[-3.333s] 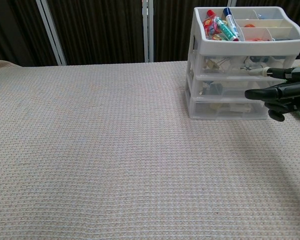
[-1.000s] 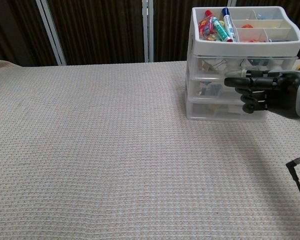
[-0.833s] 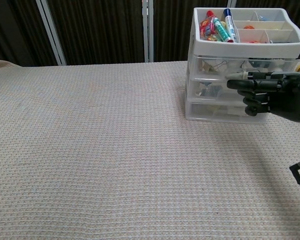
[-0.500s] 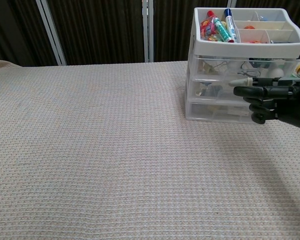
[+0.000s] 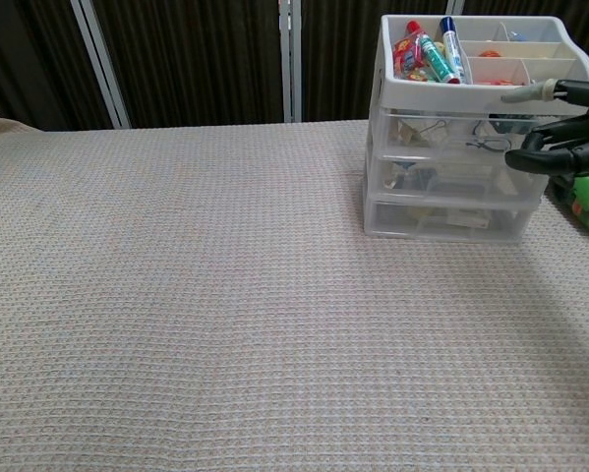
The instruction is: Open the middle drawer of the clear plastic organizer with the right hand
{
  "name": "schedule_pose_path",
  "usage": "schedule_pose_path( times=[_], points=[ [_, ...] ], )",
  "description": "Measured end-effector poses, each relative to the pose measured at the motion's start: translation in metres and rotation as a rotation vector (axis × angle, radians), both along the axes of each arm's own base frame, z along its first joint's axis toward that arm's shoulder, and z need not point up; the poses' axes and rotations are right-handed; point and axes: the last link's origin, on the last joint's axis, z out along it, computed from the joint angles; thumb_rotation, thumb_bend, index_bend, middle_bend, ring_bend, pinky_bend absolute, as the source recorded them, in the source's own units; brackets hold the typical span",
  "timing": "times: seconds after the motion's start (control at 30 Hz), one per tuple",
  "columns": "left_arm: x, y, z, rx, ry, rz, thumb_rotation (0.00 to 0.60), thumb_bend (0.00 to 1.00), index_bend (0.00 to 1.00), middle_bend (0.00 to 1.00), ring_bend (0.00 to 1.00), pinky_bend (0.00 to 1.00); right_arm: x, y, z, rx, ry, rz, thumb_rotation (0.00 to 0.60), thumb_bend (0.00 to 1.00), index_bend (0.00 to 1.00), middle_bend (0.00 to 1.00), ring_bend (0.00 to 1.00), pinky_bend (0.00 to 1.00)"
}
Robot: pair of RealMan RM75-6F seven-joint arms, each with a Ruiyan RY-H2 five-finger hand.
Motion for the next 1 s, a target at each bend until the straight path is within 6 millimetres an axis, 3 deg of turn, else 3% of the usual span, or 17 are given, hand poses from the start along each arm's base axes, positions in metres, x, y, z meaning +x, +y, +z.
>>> schedule_pose_path(
  times=[0.2, 0.7, 1.0],
  points=[
    [0.001, 0.000, -0.001, -0.008, -0.005, 0.001, 0.600, 0.17, 0.00, 0.00, 0.00, 0.00, -0.008, -0.003, 0.006, -0.060, 0.174, -0.002, 0.600, 0.17, 0.18, 0.64, 0.72, 0.65],
    [0.001, 0.000, -0.001, -0.017, -0.014, 0.003, 0.600, 0.17, 0.00, 0.00, 0.00, 0.00, -0.017, -0.017, 0.000, -0.050, 0.214, -0.060, 0.600, 0.17, 0.18, 0.64, 0.72, 0.65],
    [0.002, -0.001, -0.003, -0.029, -0.012, -0.001, 0.600, 0.17, 0.00, 0.00, 0.00, 0.00, -0.023, -0.022, -0.005, -0.039, 0.241, -0.087, 0.600, 0.20, 0.29, 0.65, 0.72, 0.65]
  ],
)
